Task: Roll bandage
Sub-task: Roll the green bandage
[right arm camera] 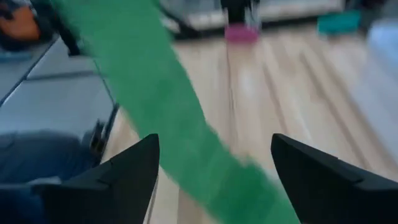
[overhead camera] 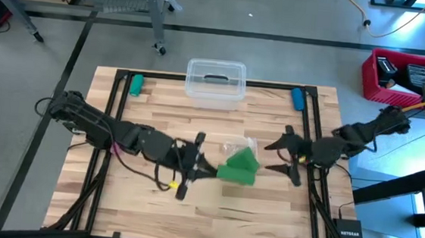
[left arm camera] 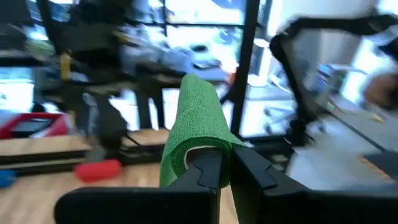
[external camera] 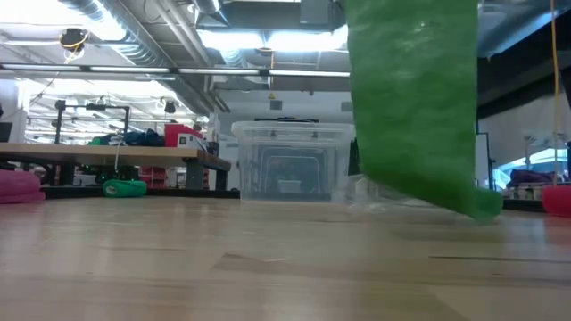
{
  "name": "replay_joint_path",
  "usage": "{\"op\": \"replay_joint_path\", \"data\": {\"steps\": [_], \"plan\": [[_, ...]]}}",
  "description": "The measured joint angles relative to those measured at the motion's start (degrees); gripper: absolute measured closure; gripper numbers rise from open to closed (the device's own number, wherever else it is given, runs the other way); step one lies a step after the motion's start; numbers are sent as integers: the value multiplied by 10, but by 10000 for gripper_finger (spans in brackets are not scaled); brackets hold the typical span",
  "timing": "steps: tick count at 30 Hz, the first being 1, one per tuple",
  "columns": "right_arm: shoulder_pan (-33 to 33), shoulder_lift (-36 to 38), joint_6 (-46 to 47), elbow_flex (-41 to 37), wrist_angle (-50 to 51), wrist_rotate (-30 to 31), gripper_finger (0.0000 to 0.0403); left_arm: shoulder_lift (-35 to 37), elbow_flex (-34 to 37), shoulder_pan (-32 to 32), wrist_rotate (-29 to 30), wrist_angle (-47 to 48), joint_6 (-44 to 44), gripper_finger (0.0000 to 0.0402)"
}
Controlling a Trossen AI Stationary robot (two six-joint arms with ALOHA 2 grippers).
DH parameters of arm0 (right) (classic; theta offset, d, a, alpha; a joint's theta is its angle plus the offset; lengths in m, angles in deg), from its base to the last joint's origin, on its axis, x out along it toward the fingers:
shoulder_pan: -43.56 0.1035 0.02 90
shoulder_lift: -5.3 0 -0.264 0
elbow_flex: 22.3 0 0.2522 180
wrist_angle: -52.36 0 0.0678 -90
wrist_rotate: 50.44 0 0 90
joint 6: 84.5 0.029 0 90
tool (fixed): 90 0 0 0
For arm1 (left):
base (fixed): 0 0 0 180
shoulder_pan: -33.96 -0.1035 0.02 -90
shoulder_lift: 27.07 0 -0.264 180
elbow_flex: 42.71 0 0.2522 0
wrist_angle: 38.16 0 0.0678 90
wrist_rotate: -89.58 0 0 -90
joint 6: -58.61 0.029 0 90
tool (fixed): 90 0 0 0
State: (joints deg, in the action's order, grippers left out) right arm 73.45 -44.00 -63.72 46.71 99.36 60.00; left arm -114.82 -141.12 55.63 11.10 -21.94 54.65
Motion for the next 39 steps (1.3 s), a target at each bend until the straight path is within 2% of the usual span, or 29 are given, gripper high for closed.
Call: {"op": "replay_joint_path", "data": {"steps": [4,7,15,17,20,23,25,27,31,36,39], "plan": [[56,-18,-82,-42,-154,108,95,2,0,-23,4,-7,10,389],[75,-35,-126,-56,-217,164,95,2,0,-37,4,-13,11,389],[47,-82,-135,-61,-284,179,101,2,0,-47,3,-24,12,389],[44,-90,-154,-61,-306,173,121,2,0,-46,3,-26,14,389],[41,-102,-183,-61,-316,172,180,2,0,-46,3,-41,17,389],[41,-111,-226,-61,-332,191,270,2,0,-45,3,-52,17,389],[41,-112,-255,-61,-337,195,343,2,0,-45,3,-51,17,389],[41,-112,-289,-61,-338,206,386,1,0,-45,1,-49,13,389],[41,-108,-332,-61,-351,266,389,1,0,-42,-46,-60,13,389],[27,-100,-377,-61,-358,299,394,1,1,-26,-145,-94,52,389],[13,-100,-386,-61,-355,294,398,1,1,-19,-178,-113,82,389]]}}
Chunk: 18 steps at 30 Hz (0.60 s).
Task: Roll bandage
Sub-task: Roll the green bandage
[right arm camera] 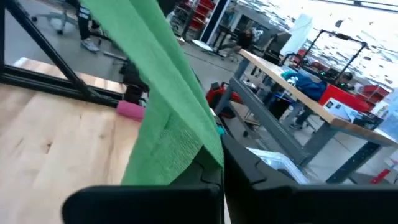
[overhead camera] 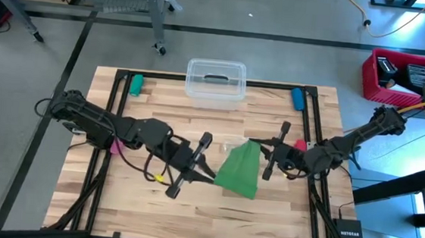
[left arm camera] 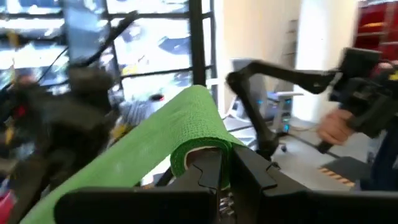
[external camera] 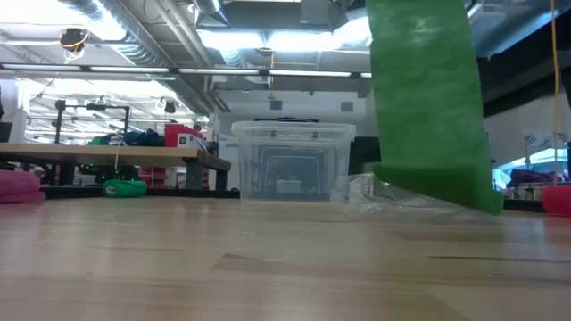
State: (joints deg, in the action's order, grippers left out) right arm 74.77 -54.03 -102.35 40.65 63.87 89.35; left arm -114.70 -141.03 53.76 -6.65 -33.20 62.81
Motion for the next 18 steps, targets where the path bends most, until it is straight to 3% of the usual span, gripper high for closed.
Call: {"op": "replay_joint_path", "data": {"steps": [3,10,13,18], "plan": [[-1,-3,2,0,-10,-23,394,0,0,0,30,-10,17,389],[-1,-6,63,1,-7,-47,373,0,0,-8,208,-11,61,389],[-1,-6,121,12,-2,-63,337,0,0,-16,234,-10,75,389],[9,1,144,47,24,-80,236,0,0,-27,236,-8,74,389]]}}
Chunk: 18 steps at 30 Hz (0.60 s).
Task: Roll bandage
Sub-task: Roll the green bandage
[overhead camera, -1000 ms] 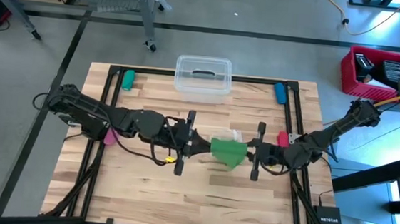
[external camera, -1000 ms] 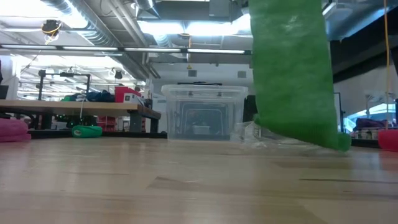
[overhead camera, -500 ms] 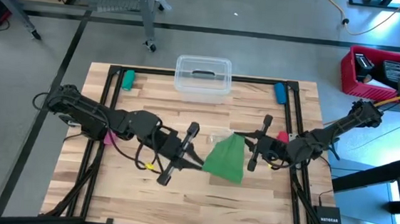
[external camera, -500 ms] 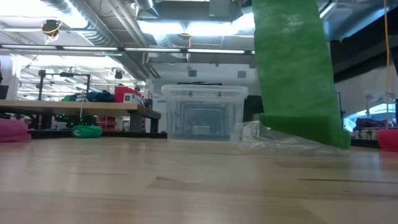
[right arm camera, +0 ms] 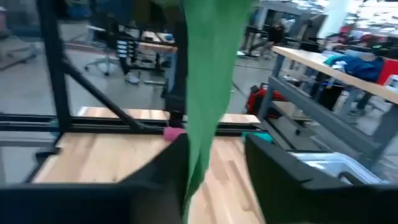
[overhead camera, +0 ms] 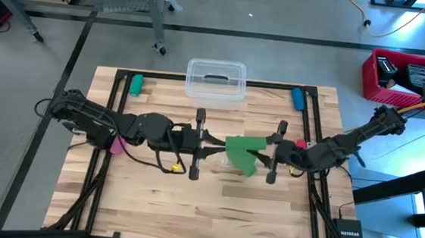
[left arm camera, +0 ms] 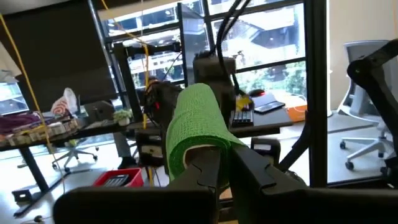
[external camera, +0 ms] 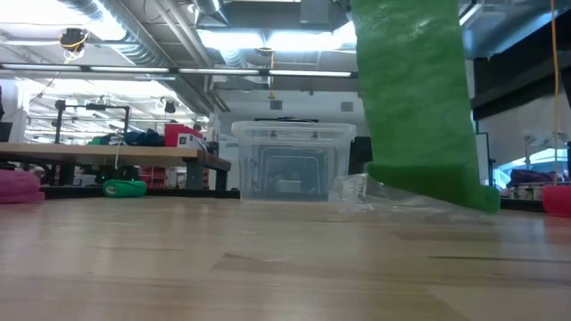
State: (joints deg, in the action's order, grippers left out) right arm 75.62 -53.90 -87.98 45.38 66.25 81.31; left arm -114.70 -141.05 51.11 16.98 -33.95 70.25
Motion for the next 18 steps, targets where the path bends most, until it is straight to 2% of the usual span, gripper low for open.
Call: {"op": "replay_joint_path", "data": {"steps": [4,6,9,11,14,18], "plan": [[6,17,33,48,102,-9,161,0,0,0,1,1,1,389],[6,22,68,70,164,-37,133,0,0,0,1,1,6,389],[6,33,133,83,234,-91,110,0,0,0,2,1,6,389],[6,31,156,79,273,-101,107,0,0,0,2,1,5,389],[6,26,165,38,257,-92,118,0,0,0,2,1,5,389],[5,26,121,-38,118,-77,141,0,0,0,2,0,4,389]]}}
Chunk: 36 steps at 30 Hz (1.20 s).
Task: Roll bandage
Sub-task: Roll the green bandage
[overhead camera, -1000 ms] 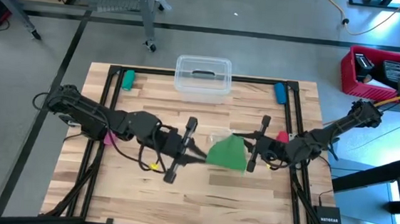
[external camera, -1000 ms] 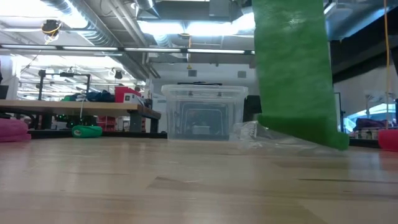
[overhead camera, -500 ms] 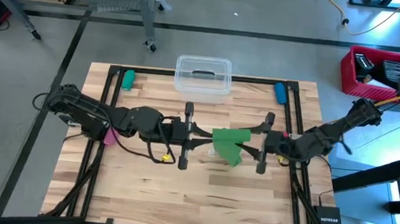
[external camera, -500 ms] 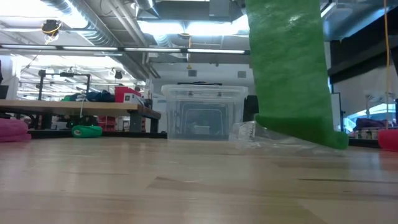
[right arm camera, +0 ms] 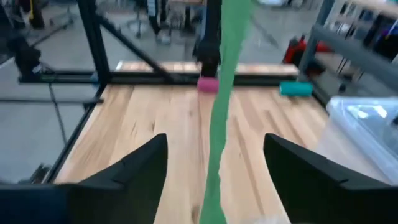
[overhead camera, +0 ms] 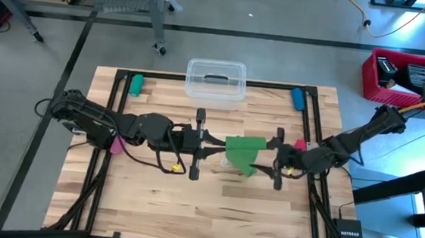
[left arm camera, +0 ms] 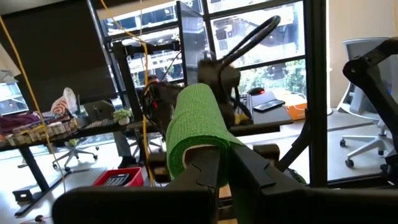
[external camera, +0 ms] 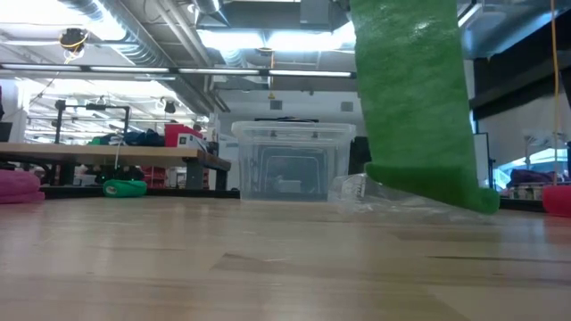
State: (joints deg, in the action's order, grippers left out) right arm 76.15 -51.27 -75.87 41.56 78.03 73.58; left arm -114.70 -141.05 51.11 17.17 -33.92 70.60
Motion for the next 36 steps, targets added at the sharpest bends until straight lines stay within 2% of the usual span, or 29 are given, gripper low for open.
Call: {"op": "replay_joint_path", "data": {"steps": [6,13,16,20,21,25,29,36], "plan": [[0,0,-61,-95,-183,28,169,0,0,0,0,-1,-3,389],[-31,-16,-76,-117,-233,27,206,0,0,0,0,-2,-8,389],[-46,-19,-97,-117,-238,18,258,0,0,0,0,-2,-10,389],[-45,-18,-132,-116,-224,14,374,0,0,0,0,-5,-10,389],[-43,-18,-137,-116,-220,14,388,2,0,0,0,-5,-10,389],[-23,-14,-121,-116,-206,28,390,15,0,6,0,-6,-7,389],[-2,-14,-119,-116,-212,11,395,34,0,7,21,-7,21,389],[37,-14,-118,-116,-252,-27,397,33,-1,-1,129,7,122,389]]}}
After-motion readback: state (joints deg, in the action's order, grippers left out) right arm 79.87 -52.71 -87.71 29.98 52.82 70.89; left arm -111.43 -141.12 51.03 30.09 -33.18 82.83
